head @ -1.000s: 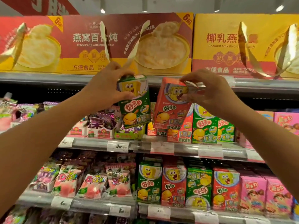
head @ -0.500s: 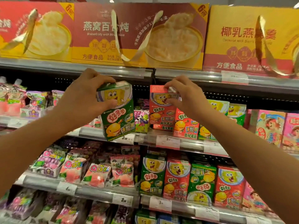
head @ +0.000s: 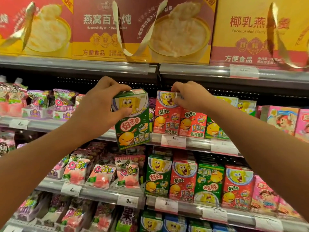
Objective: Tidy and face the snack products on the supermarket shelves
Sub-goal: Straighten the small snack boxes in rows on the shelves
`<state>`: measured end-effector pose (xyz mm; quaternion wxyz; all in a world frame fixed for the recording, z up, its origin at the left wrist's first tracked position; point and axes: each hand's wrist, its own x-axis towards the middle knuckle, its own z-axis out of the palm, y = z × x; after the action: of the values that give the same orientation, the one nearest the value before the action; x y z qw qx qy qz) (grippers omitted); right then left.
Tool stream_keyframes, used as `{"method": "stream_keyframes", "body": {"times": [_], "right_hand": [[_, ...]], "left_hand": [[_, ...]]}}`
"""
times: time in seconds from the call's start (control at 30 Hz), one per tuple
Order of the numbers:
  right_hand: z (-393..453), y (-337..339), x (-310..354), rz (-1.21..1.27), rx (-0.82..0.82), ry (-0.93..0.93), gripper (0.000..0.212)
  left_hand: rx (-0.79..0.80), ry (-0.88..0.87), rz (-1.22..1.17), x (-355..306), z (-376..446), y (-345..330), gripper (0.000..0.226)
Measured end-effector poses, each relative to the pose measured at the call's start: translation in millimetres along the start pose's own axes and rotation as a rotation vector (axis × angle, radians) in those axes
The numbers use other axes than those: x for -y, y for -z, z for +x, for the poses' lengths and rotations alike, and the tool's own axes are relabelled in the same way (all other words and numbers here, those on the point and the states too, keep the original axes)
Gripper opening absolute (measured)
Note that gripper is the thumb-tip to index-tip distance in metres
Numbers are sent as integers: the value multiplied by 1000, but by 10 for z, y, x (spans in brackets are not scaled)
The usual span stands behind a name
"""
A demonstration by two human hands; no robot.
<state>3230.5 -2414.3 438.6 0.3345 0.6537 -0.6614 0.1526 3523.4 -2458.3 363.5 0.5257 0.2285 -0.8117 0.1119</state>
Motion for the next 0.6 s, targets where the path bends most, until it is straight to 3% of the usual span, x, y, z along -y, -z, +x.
{"method": "stream_keyframes", "body": {"times": [0.17,0.23,0.33,0.43,0.53,0.6], "right_hand": [[17,2,-51,40,76,-7,53],[-68,24,-69,115,-25,26,48],[-290,105,3,462,-197,107,32],[-534,219,143,700,-8,165,40],[-707,235,198,382,61,248,61],[-805,228,182,241,40,282,61]], "left_hand": [[49,5,-57,-72,20,-67,57],[74,-2,-108,-110,28,-115,56],[93,-17,-159,-185,33,-214,56],[109,-37,-222,-298,55,-358,55],[118,-70,-265,-452,81,-536,52],[120,-89,-269,-540,72,-665,52]]}}
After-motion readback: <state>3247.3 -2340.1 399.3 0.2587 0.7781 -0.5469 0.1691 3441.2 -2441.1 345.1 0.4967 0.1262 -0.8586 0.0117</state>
